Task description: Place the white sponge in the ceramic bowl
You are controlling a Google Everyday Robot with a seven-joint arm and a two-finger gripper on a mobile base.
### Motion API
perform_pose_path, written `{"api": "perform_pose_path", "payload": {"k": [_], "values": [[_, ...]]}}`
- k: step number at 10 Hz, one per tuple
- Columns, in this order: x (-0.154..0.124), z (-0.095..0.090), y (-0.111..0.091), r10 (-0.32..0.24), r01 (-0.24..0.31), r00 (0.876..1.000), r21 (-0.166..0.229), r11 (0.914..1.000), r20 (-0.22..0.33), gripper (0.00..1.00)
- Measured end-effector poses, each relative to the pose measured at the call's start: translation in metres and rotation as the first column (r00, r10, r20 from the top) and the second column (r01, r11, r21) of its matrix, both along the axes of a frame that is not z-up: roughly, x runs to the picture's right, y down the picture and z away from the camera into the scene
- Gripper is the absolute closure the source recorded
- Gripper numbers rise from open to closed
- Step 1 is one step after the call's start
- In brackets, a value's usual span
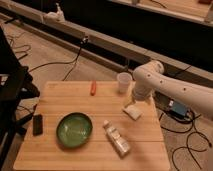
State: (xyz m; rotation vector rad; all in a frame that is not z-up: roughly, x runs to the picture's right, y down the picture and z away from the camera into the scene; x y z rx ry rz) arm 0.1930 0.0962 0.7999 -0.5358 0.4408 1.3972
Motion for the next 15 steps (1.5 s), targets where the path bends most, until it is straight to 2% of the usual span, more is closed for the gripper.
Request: {"api": "perform_pose_path", "payload": {"k": [3,5,7,9,12,15], "values": [[-0.010,0.004,0.004,0.018,-0.017,0.999,-0.009,0.9998,0.026,0.20],[-0.038,0.017,0.011,0.061,-0.059,0.993,-0.027,0.9979,0.097,0.20],[-0.044,0.031,0.015,0.085,-0.080,0.987,-0.042,0.9959,0.134,0.20],[-0.038,0.050,0.013,0.057,-0.052,0.988,-0.034,0.9980,0.140,0.20],[-0.012,0.067,0.010,-0.002,0.005,0.994,-0.020,0.9998,0.108,0.20],[-0.008,0.077,0.022,-0.005,0.010,0.992,-0.037,0.9993,0.125,0.20]]}}
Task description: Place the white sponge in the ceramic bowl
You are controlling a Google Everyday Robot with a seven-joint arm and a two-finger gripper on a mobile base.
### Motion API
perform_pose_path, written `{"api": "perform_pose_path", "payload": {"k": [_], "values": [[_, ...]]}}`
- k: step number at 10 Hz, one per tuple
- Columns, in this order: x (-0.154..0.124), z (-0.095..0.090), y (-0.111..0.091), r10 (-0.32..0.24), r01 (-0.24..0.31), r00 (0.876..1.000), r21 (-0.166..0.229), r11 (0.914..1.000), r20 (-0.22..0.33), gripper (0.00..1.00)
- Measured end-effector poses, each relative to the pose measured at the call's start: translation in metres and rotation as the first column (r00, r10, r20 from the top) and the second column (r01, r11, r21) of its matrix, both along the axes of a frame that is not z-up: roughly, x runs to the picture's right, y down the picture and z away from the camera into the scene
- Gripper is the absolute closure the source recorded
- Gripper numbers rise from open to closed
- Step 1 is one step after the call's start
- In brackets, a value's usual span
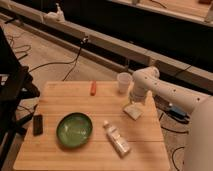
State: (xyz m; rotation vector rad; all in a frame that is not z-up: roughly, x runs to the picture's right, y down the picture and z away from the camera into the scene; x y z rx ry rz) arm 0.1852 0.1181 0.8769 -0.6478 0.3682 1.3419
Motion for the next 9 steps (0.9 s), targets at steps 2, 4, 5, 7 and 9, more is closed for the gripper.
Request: {"api": "perform_pose_path", "payload": {"k": [2,4,5,7,9], "values": [[-0.005,0.004,0.014,0.020,-0.020,0.999,-0.031,0.9993,0.024,0.20],[-0.005,0.011,0.030,0.027,-0.025,0.999,-0.069,0.9973,0.033,0.20],[-0.003,0.015,0.035,0.031,-0.029,0.999,-0.081,0.9963,0.031,0.22],[-0.001,0.022,0.043,0.038,-0.035,0.999,-0.105,0.9938,0.029,0.43],[0.002,0.024,0.045,0.038,-0.035,0.999,-0.112,0.9930,0.022,0.60]]}}
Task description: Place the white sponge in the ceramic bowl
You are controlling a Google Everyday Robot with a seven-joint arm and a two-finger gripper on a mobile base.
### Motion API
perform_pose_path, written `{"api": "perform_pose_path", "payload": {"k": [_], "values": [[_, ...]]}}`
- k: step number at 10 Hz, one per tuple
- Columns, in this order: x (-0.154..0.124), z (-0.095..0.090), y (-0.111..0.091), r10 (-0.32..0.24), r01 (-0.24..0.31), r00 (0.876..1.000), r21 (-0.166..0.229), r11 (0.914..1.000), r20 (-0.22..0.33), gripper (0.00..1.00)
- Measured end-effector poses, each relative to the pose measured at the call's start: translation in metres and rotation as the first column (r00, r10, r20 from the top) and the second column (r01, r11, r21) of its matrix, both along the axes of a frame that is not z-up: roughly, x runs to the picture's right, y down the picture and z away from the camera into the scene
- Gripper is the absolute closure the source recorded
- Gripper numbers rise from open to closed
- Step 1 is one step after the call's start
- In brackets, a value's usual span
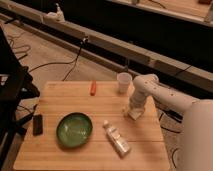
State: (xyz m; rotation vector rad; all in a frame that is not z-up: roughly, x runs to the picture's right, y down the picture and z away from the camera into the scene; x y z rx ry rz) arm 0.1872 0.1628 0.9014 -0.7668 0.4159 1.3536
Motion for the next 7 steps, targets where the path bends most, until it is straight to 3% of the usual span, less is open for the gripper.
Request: {"api": "perform_pose_path", "payload": {"k": [2,4,7], "values": [[0.007,-0.004,-0.005,0.010,-0.010,1.000,0.006,0.9999,-0.013,0.84],[0.001,-0.017,-0.004,0.008,-0.008,1.000,0.002,1.0000,0.002,0.99],[-0.018,-0.052,-0.026,0.039,-0.042,0.997,0.041,0.9983,0.065,1.00]]}}
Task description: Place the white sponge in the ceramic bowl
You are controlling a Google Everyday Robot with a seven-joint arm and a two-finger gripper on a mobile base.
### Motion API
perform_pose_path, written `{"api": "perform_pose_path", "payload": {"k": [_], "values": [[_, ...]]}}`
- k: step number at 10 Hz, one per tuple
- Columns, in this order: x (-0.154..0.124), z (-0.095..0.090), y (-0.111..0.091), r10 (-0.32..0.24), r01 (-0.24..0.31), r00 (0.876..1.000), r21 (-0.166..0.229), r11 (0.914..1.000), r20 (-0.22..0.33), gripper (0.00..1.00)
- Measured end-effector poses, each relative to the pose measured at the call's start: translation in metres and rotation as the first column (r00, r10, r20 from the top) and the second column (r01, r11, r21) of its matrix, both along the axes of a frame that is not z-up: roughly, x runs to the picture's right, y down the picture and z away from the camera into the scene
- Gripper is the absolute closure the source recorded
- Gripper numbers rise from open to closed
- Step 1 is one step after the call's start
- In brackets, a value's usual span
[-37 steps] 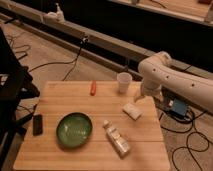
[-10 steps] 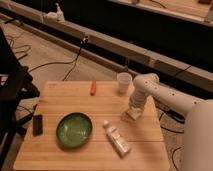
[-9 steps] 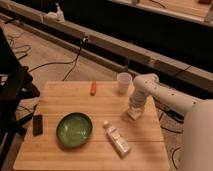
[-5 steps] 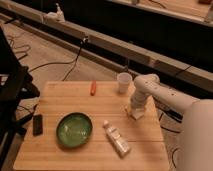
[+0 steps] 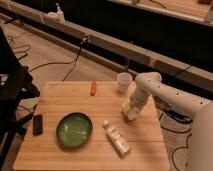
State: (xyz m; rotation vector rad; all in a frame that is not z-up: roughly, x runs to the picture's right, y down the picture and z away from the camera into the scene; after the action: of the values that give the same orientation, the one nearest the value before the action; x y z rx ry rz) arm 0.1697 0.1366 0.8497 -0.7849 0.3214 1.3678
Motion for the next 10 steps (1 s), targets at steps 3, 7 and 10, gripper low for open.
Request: {"api": "perform_pose_path", "payload": {"k": [3,7,10], "values": [[-0.034,-0.046,-0.031,0.006,-0.013,0.996,0.071,0.9974,0.094,1.00],[-0.104,-0.111,-0.049,-0.048,0.014,0.967,0.135,0.9907,0.251,1.00],[-0.173,-0.149,-0.044,-0.095,0.042,0.911,0.139,0.9894,0.401,1.00]]}}
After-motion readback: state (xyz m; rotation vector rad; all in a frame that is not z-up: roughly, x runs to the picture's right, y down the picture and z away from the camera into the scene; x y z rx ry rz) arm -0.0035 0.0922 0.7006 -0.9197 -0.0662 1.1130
